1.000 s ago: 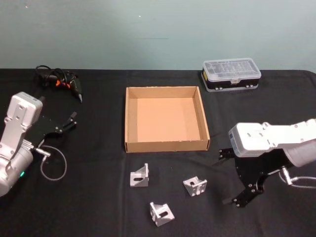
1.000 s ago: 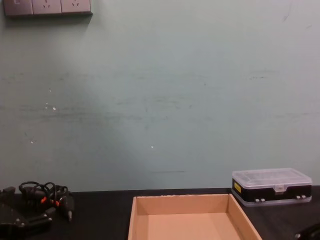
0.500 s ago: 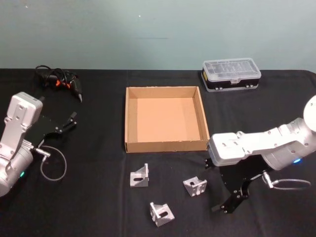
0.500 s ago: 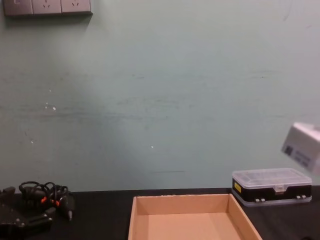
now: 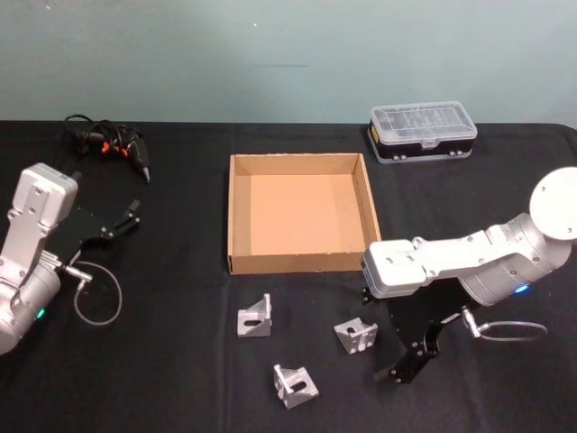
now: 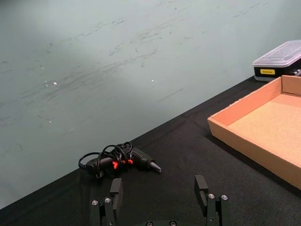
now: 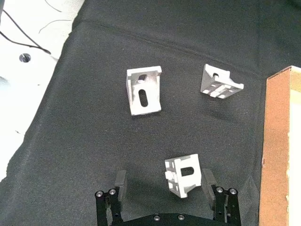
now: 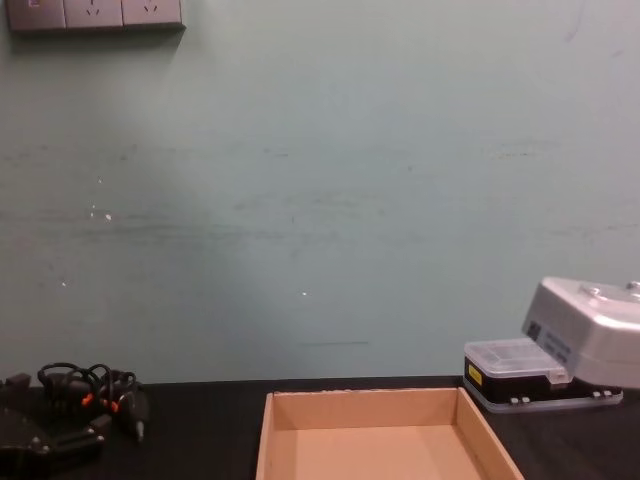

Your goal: Use one hand to pick up the angle iron from the table and place it into the box.

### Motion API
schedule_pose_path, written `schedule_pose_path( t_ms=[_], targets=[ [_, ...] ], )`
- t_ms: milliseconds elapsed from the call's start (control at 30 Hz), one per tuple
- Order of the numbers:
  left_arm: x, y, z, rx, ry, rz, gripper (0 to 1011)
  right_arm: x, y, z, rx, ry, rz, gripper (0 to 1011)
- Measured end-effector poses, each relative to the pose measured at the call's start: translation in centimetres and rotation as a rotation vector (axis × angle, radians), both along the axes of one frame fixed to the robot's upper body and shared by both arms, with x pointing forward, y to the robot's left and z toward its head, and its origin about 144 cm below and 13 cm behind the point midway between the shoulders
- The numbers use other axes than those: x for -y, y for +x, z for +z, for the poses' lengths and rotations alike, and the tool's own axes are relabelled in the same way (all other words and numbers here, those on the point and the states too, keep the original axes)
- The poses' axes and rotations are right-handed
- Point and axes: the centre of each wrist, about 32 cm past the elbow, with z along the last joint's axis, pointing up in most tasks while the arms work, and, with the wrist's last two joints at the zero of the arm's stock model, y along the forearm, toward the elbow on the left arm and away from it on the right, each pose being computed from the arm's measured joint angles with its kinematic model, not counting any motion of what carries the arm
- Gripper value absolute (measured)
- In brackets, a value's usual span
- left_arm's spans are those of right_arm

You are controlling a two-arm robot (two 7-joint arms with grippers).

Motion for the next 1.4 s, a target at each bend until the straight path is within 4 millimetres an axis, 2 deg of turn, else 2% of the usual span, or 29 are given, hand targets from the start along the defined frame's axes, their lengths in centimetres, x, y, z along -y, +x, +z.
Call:
schedule_pose_path(
  t_ms=[267,467,600,700,733,933,967,1033,1067,1200,1333,1400],
  targets=[
    [0.0,0.0,0.0,0.0,0.0,0.0,1000,-0.2,0.4,-0.3,0.005,-0.003,-0.006,993],
    [0.0,0.0,0.0,0.0,0.0,0.0,1000,-0.3,0.7,-0.5,0.009,0.003,-0.012,883],
    [0.0,0.0,0.0,0.0,0.0,0.0,1000,-0.5,0.8,-0.7,0.008,0.009,-0.017,736],
    [0.0,0.0,0.0,0.0,0.0,0.0,1000,-0.5,0.9,-0.8,0.007,0.01,-0.016,681],
    [0.0,0.0,0.0,0.0,0.0,0.0,1000,-0.6,0.9,-0.8,0.006,0.01,-0.015,625],
    [0.0,0.0,0.0,0.0,0.0,0.0,1000,-0.7,0.9,-1.0,0.006,0.011,-0.012,456],
    [0.0,0.0,0.0,0.0,0.0,0.0,1000,-0.7,0.9,-1.1,0.006,0.01,-0.012,396],
    [0.0,0.0,0.0,0.0,0.0,0.0,1000,-0.7,0.9,-1.1,0.006,0.01,-0.012,361],
    [0.0,0.0,0.0,0.0,0.0,0.0,1000,-0.7,0.9,-1.1,0.005,0.01,-0.012,302],
    [0.0,0.0,0.0,0.0,0.0,0.0,1000,-0.6,0.9,-1.1,0.006,0.01,-0.012,173],
    [0.0,0.0,0.0,0.0,0.0,0.0,1000,-0.6,0.9,-1.0,0.008,0.011,-0.011,73],
    [0.0,0.0,0.0,0.0,0.0,0.0,1000,-0.6,0.8,-1.0,0.01,0.014,-0.012,58]
  ],
)
